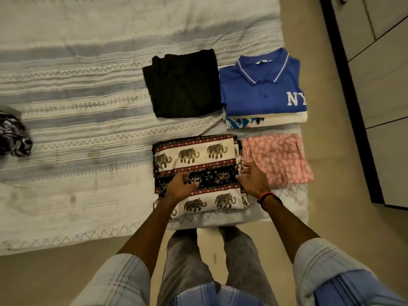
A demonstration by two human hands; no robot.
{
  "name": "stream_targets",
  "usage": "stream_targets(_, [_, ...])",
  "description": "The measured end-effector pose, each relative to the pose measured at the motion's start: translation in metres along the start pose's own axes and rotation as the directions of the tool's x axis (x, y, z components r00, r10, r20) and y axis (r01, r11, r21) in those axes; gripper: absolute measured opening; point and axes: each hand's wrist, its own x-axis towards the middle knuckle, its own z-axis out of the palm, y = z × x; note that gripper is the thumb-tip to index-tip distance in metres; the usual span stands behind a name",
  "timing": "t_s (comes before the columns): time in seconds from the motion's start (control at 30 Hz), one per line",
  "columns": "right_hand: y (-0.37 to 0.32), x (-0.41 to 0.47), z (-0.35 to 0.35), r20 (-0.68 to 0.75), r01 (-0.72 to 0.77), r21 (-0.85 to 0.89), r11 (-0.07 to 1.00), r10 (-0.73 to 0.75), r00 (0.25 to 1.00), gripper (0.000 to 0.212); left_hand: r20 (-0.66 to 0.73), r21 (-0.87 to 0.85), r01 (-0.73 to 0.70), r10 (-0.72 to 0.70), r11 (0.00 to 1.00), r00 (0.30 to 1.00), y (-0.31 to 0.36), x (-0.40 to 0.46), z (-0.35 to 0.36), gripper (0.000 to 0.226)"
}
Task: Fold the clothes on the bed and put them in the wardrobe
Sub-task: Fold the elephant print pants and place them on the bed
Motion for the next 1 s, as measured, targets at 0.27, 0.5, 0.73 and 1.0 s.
stream_targets(0.27, [0.053, 0.033, -0.088, -0.139, -0.014, 0.064, 0.998, 0.023, 0.990, 0.044, 0.053, -0.035, -0.079, 0.081, 0.996, 0.995, 0.082, 0.007, 0.091, 0.054])
stream_targets(0.5, [0.113, 0.067, -0.148, -0.200, -0.024, -0.101, 0.995, 0.003, 0.980, 0.055, 0.078, -0.030, -0.083, 0.085, 0.996, 0.993, 0.122, 0.028, 0.180, 0.051])
stream_targets(0.73, [0.137, 0.099, -0.157, 0.001, -0.079, -0.022, 0.997, 0.079, 0.997, 0.080, 0.061, -0.037, -0.057, 0.060, 0.998, 0.996, 0.130, 0.041, 0.220, 0.061])
stream_targets(1.0, [0.129, 0.126, -0.146, 0.134, -0.215, 0.239, 0.947, 0.187, 0.973, 0.072, 0.038, -0.060, -0.040, 0.043, 0.997, 0.998, 0.124, 0.046, 0.223, 0.060])
